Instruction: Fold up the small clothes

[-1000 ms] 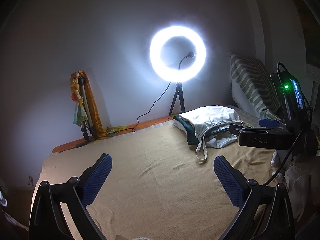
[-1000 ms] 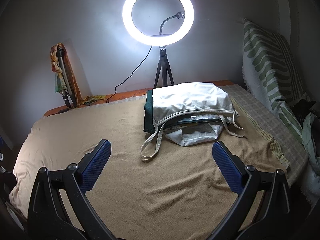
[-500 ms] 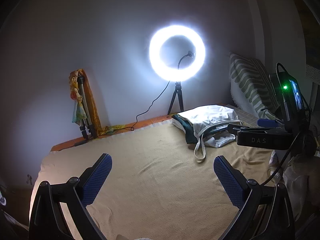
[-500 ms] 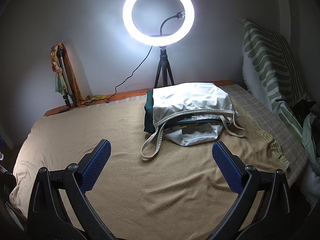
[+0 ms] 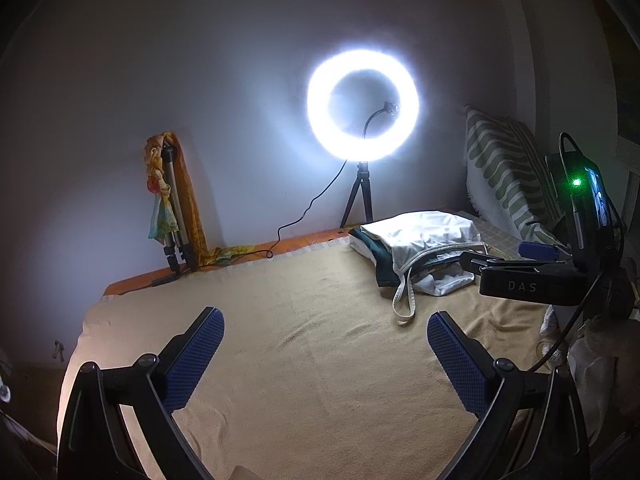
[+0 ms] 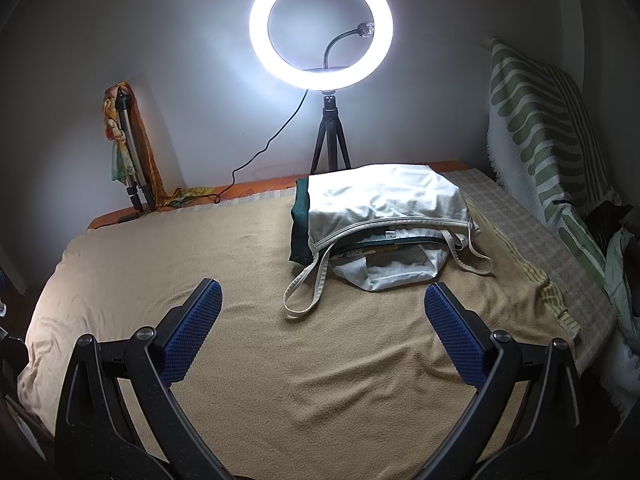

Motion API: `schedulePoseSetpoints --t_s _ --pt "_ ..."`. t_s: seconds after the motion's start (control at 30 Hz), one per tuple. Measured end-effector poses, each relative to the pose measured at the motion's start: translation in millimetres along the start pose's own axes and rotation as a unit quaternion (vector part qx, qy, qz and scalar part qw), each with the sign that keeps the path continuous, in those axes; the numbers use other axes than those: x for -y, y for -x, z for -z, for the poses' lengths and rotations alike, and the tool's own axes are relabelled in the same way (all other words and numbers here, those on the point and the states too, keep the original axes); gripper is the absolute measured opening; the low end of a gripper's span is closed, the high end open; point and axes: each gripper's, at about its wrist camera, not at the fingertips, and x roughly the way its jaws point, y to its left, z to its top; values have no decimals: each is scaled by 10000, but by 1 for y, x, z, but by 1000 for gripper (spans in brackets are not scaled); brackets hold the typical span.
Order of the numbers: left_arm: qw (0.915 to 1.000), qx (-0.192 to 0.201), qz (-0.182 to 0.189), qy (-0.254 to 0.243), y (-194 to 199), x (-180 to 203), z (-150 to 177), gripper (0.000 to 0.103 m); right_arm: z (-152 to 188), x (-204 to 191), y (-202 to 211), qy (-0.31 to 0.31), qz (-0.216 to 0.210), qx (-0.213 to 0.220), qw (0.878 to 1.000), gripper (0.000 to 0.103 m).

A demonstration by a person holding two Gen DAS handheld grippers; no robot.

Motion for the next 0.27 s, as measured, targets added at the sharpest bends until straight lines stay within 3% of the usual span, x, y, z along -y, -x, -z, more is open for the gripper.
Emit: schedulePoseSetpoints --t_s 0.27 --pt "9999 113 -20 -21 5 -1 0 103 0 -2 -1 18 -15 -4 10000 103"
